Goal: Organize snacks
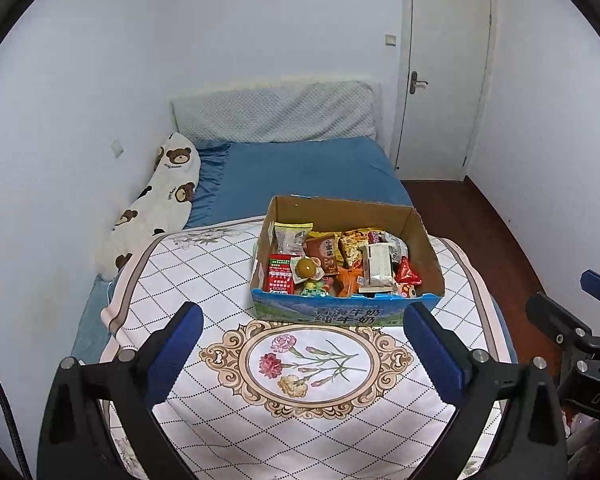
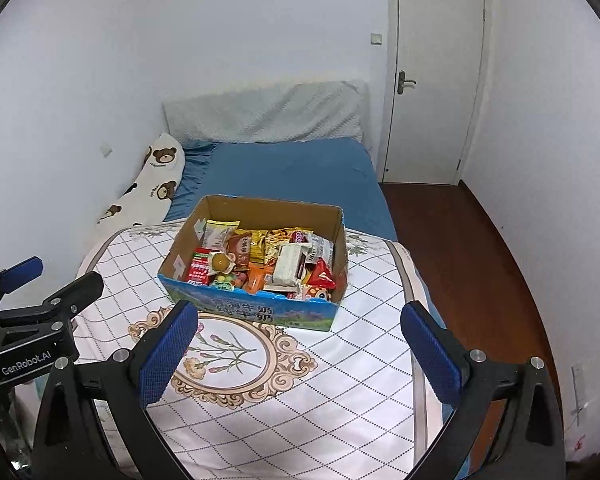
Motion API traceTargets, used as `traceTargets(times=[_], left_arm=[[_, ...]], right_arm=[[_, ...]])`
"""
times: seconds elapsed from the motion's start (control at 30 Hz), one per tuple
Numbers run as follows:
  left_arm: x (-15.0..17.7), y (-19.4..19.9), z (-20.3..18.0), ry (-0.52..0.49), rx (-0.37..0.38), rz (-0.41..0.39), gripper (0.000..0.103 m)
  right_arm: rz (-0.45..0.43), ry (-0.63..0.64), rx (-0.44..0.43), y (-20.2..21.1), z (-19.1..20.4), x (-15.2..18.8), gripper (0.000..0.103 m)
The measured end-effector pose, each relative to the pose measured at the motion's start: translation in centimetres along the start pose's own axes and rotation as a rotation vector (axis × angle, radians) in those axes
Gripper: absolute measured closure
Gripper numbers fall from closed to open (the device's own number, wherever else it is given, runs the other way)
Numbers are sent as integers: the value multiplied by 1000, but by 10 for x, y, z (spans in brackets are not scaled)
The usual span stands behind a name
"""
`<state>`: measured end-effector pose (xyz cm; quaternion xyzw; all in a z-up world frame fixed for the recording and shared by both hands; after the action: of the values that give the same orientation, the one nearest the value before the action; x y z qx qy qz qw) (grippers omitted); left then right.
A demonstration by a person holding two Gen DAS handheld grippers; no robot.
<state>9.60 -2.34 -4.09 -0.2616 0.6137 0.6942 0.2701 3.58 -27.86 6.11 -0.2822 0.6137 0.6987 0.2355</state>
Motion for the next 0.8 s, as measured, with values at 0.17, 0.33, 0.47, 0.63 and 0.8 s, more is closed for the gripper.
traceTargets(times=[0.17,0.33,0.47,0.63,0.8], left_arm=[[-5,-15,-6,-3,-20,-4,1],[-10,-34,-13,-5,-32,2,1],[-13,-50,-16,-4,-42,17,1],[-17,-68,-20,-7,-54,31,1],[-18,-80,-23,-8,-57,45,0]], right_arm=[[-15,-12,30,-15,-9,-4,0],[-24,-33,58,-33,-21,-11,0],[-26,-49,80,-48,-29,-14,0],[-10,-62,94,-66,-35,-16,0],[3,-73,102,-76,-39,-14,0]])
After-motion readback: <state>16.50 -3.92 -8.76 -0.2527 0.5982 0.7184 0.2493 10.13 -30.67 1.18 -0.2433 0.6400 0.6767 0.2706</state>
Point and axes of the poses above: each gripper's, at about its wrist camera, not at the fingertips, and y roughly against the way its jaws point, z to its left, x to its underside, the point moved 5 cm from there along -y, roughly the way its jaws point, and after that the axes turned 8 degrees about -x, right-handed, at the moved point
